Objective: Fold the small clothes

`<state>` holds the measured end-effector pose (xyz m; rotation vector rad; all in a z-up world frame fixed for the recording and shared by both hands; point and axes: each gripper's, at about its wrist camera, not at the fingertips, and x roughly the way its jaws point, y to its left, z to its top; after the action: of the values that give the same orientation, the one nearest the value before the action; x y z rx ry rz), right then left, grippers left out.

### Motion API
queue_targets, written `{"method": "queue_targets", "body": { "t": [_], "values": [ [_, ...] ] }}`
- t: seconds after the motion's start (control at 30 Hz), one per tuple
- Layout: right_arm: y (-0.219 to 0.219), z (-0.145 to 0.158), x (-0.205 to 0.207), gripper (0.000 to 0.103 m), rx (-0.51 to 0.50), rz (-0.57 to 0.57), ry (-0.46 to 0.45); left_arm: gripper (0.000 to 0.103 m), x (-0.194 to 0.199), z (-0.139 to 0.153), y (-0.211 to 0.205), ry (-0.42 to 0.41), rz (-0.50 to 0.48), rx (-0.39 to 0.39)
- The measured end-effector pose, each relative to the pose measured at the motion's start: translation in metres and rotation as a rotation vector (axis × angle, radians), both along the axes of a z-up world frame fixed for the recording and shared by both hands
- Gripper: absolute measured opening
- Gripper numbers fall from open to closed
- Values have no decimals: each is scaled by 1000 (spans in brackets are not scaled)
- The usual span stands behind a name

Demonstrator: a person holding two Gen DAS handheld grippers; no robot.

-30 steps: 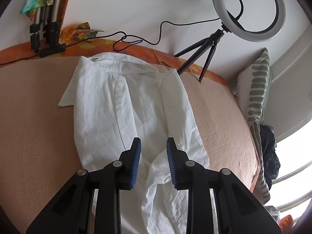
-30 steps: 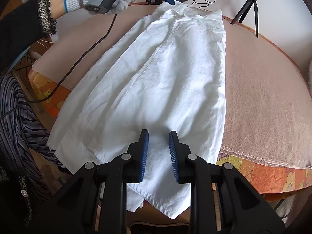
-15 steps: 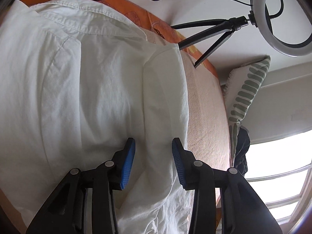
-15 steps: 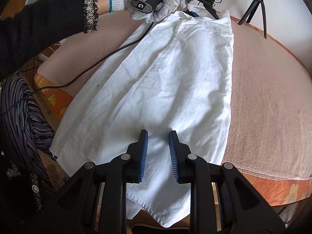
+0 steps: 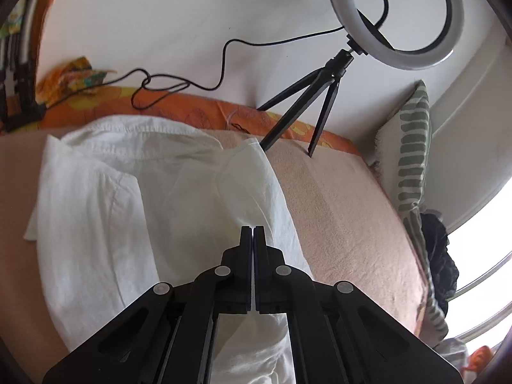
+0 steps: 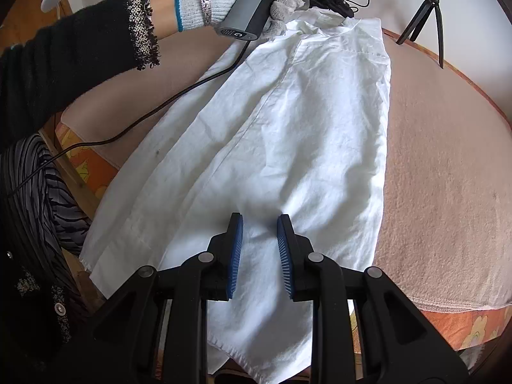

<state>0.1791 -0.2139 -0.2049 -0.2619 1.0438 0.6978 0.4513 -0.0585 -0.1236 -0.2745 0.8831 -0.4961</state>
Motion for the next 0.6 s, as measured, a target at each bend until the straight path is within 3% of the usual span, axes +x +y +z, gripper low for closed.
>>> {"method": "queue_targets", "body": {
  "t": [0.03, 0.07, 0.17, 0.2, 0.3, 0.5, 0.57, 0.6],
  "values": [
    [0, 0, 0, 24, 2, -1, 2, 0, 2, -1, -4, -20, -4, 55],
    [0, 0, 1, 24, 3, -1, 4, 0, 8, -7, -5, 28, -19, 43],
    [1, 0, 0, 24, -5, 1, -1, 0, 27, -27, 13, 169, 40, -112],
    [1, 1, 0, 24, -8, 3, -5, 5, 30, -31, 19, 201, 45, -180],
    [0, 1, -1, 24, -2, 1, -5, 36, 33, -43, 28, 295, 42, -283],
    [2, 1, -1, 24, -12, 8, -14, 33, 38, -61, 30, 376, 27, -437],
    [3, 2, -1, 24, -10, 6, -11, 20, 41, -64, 27, 385, 20, -473],
    [3, 2, 0, 24, -9, 7, -11, 6, 41, -63, 26, 378, 30, -469]
  ]
}}
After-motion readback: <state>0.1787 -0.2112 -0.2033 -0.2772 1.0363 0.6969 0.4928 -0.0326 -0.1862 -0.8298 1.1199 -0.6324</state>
